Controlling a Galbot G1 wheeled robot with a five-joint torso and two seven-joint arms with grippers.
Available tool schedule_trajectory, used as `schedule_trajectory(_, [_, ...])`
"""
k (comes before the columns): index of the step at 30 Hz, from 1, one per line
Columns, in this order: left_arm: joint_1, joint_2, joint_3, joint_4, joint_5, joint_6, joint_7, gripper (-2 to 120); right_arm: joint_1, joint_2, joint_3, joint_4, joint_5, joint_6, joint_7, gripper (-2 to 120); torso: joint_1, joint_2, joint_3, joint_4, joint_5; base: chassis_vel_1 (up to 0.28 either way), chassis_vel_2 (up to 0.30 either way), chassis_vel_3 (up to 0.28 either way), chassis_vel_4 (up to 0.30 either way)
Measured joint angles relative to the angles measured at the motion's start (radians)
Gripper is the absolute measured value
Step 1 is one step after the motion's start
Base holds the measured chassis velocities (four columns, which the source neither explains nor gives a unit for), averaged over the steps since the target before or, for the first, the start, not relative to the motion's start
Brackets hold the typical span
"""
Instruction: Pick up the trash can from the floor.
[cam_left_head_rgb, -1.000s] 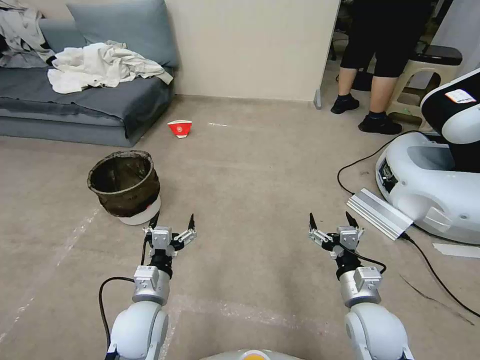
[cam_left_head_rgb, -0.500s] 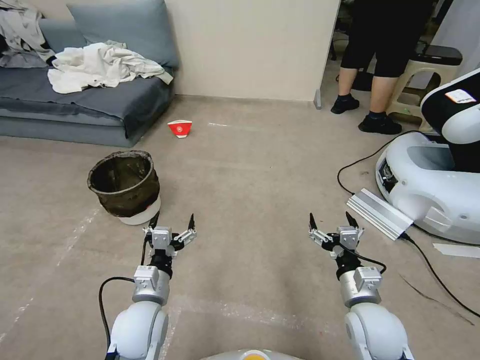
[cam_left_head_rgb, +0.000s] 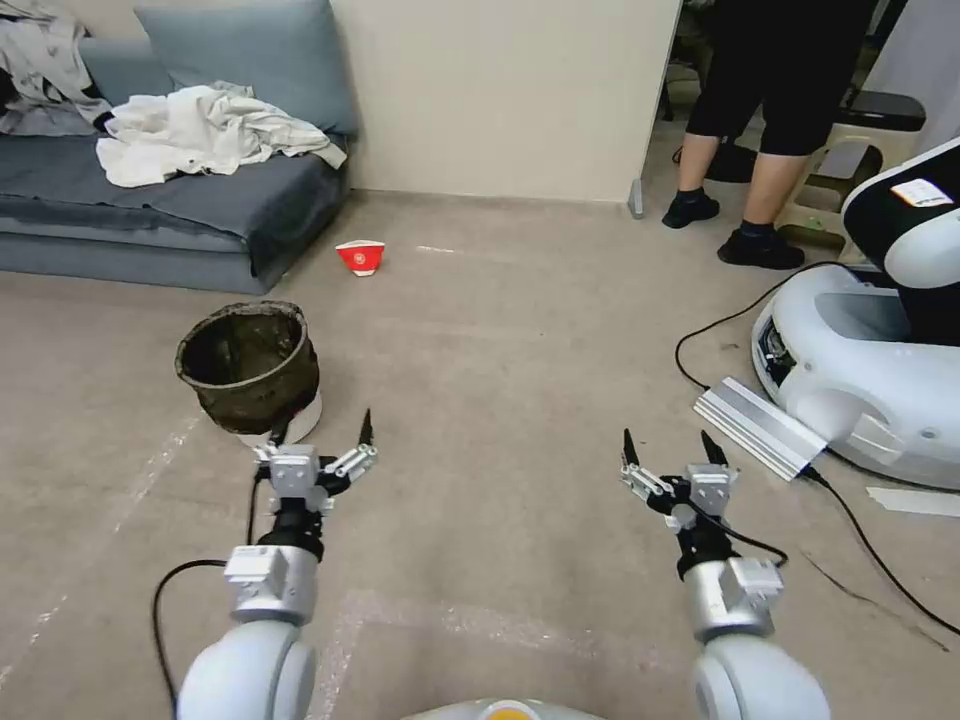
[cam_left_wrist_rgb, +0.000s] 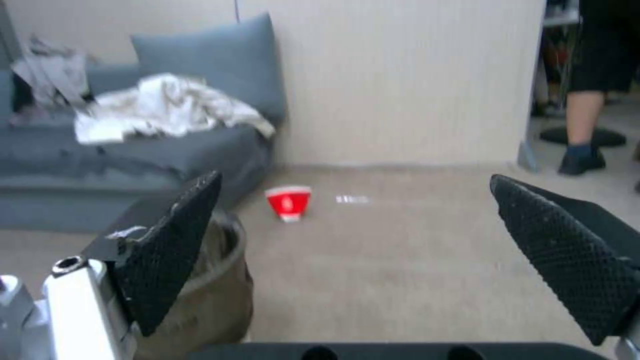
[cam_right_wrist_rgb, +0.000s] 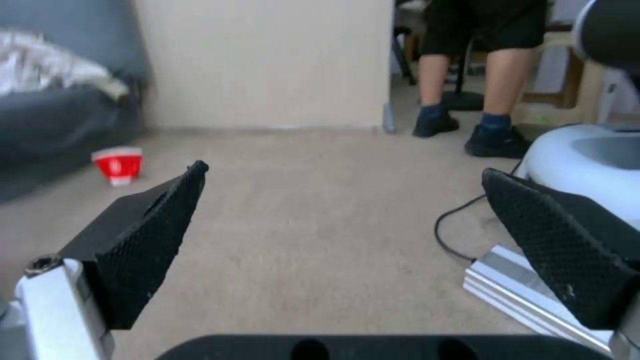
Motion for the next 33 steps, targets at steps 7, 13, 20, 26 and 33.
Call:
schedule_trajectory(7, [0.049, 0.015, -0.017, -0.048, -0.005, 0.000, 0.001, 100, -0.016, 0.004, 0.012, 0.020, -0.013, 0.000, 0.002, 100, 0.000, 0.000, 0.000, 0.0004, 0.0005, 0.000, 0.000, 0.000, 0.000])
schedule_trajectory(13, [0.070, 0.021, -0.028, -0.030, -0.005, 0.008, -0.025, 100, -0.012, -0.013, 0.042, 0.006, -0.013, 0.000, -0.002, 100, 0.000, 0.000, 0.000, 0.0004, 0.0004, 0.000, 0.000, 0.000, 0.000])
schedule_trajectory(20, [0.084, 0.027, -0.034, -0.030, -0.020, 0.030, -0.037, 100, -0.006, -0.025, 0.056, -0.005, -0.011, -0.001, -0.011, 100, 0.000, 0.000, 0.000, 0.0004, 0.0005, 0.000, 0.000, 0.000, 0.000])
schedule_trajectory(26, [0.087, 0.027, -0.031, -0.029, -0.027, 0.030, -0.030, 100, -0.004, -0.022, 0.052, -0.009, -0.009, -0.002, -0.011, 100, 0.000, 0.000, 0.000, 0.0004, 0.0005, 0.000, 0.000, 0.000, 0.000])
schedule_trajectory(33, [0.085, 0.022, -0.030, -0.022, -0.027, 0.019, -0.015, 100, 0.003, -0.023, 0.051, -0.014, -0.006, -0.005, -0.004, 100, 0.000, 0.000, 0.000, 0.0004, 0.0004, 0.000, 0.000, 0.000, 0.000])
